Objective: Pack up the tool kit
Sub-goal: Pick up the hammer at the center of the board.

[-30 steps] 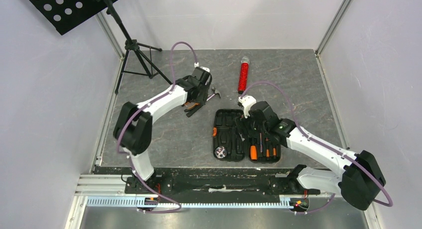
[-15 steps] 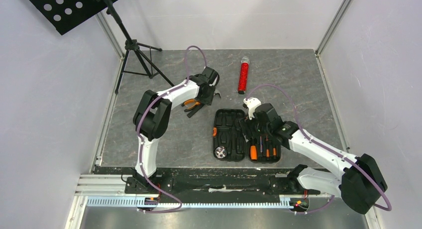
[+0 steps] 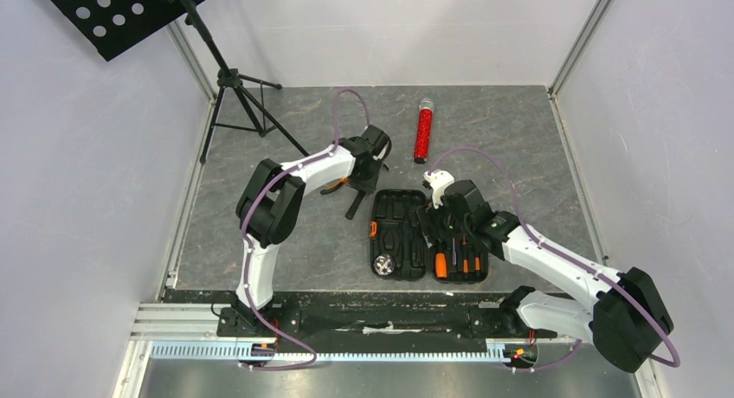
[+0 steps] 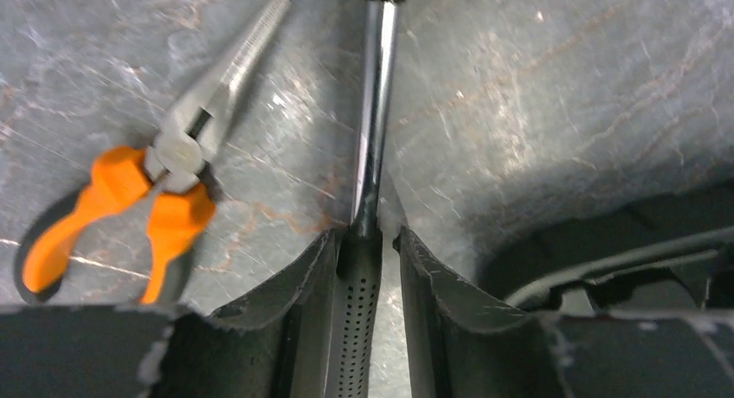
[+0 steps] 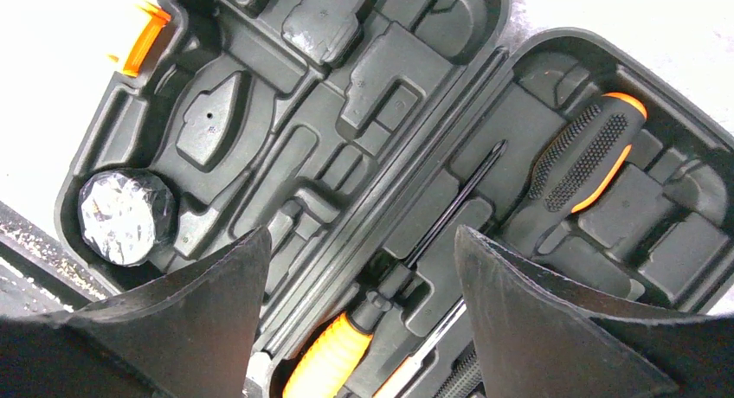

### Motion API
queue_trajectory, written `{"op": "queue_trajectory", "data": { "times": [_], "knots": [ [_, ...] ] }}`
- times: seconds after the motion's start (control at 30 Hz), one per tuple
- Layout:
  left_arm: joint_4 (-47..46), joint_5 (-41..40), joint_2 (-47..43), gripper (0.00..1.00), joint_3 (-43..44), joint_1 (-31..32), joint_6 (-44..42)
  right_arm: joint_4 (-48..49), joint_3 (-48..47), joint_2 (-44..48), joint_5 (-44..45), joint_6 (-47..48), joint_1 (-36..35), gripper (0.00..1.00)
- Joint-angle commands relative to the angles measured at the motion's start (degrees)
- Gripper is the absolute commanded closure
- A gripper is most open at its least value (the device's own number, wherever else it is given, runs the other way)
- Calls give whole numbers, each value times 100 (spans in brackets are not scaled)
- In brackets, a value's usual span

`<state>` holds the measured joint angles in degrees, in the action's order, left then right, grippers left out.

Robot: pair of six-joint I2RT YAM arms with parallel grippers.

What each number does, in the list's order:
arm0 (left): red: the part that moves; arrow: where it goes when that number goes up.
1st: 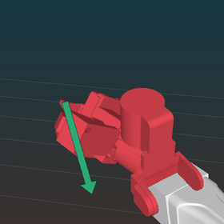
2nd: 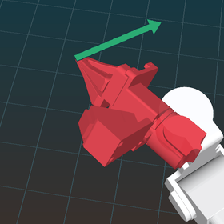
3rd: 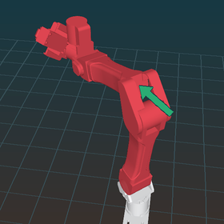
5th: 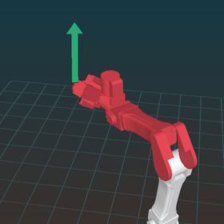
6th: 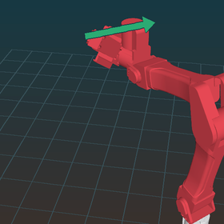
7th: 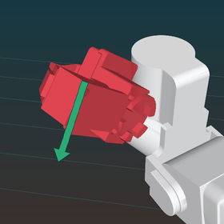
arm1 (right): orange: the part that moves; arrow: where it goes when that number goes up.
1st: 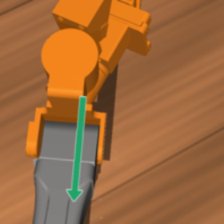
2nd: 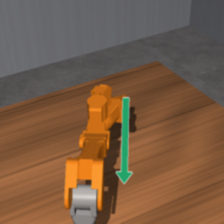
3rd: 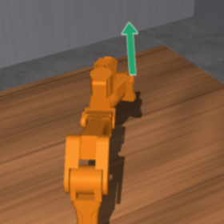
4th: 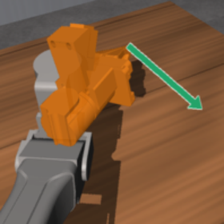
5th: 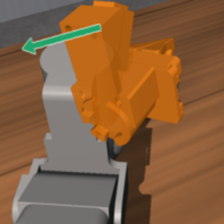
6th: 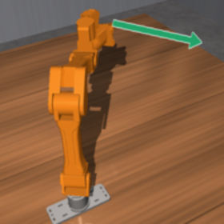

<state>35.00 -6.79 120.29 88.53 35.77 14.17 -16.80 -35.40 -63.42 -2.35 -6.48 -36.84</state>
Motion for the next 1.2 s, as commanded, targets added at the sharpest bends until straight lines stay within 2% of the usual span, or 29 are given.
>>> {"op": "queue_trajectory", "data": {
  "times": [0.0,0.47,0.57,0.63,0.73,1.17],
  "knots": [
    [354,-326,-69,60,-278,213,426,224,47,40,-74,-23,38,20],
    [499,-467,923,59,825,220,207,235,173,136,-37,-63,83,20],
    [501,-445,1071,65,934,219,230,227,182,188,-27,-64,90,20],
    [531,-512,1069,78,980,211,213,208,183,217,-2,-68,105,20],
    [625,-643,779,97,1083,211,164,188,199,289,23,-71,115,20],
    [642,-486,-1189,98,1117,395,1077,153,379,725,156,-165,148,19]
  ]
}}
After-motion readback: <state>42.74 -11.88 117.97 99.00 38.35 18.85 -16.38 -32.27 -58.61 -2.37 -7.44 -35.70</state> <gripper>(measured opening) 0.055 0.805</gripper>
